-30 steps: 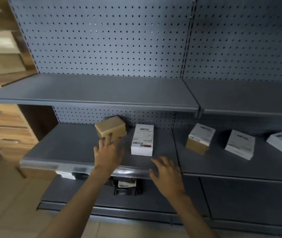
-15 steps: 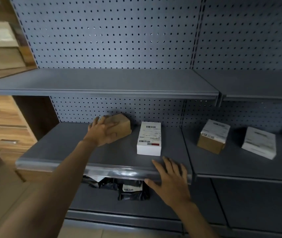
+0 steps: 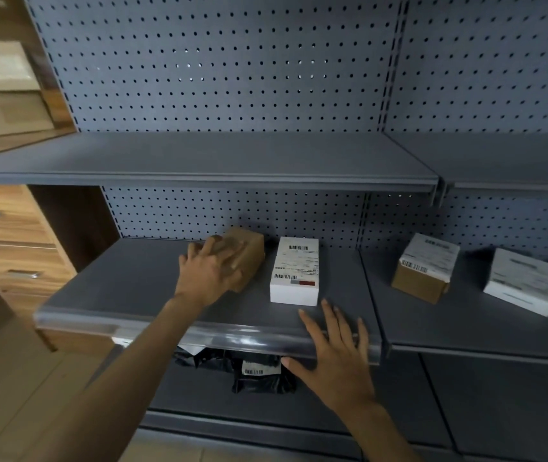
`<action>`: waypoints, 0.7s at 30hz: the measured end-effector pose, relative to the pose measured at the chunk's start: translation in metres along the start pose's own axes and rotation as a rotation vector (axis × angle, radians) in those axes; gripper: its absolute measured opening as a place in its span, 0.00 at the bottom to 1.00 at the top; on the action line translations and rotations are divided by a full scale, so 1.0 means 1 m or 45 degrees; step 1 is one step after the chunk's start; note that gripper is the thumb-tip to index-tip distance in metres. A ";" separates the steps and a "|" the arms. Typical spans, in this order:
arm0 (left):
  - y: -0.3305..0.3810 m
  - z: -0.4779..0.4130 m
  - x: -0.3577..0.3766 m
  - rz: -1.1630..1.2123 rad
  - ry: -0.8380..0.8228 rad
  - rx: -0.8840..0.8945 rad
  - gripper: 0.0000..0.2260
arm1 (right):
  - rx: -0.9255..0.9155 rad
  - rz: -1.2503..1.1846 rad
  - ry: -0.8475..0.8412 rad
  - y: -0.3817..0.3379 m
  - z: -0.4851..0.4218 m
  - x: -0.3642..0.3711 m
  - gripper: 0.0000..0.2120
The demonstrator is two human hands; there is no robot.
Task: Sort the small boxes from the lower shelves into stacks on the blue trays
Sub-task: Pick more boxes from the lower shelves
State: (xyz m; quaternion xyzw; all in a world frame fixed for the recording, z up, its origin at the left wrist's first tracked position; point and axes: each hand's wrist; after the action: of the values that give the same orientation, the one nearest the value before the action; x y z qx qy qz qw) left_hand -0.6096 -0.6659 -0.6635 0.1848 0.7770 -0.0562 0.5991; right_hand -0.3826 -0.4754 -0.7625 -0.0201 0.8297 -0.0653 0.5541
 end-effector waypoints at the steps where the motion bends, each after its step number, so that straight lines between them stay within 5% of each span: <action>1: 0.006 0.007 0.000 0.009 0.030 -0.024 0.28 | -0.001 0.002 0.002 0.001 0.000 0.000 0.43; 12: 0.018 0.042 -0.006 -0.051 0.227 -0.118 0.29 | -0.015 -0.006 -0.037 0.003 0.000 0.000 0.44; 21: 0.014 0.048 -0.017 0.058 0.169 -0.318 0.27 | 0.002 -0.005 -0.086 0.000 0.000 -0.004 0.46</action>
State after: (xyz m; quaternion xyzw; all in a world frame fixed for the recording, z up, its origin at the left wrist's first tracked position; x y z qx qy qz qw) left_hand -0.5572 -0.6717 -0.6592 0.1297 0.8115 0.0667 0.5659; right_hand -0.3808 -0.4746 -0.7587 -0.0235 0.8104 -0.0662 0.5817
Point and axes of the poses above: each hand's wrist, its own z-axis away from the middle knuckle, its own x-axis out of the palm, y = z × x, and after that the axes turned 12 degrees about -x, right-handed
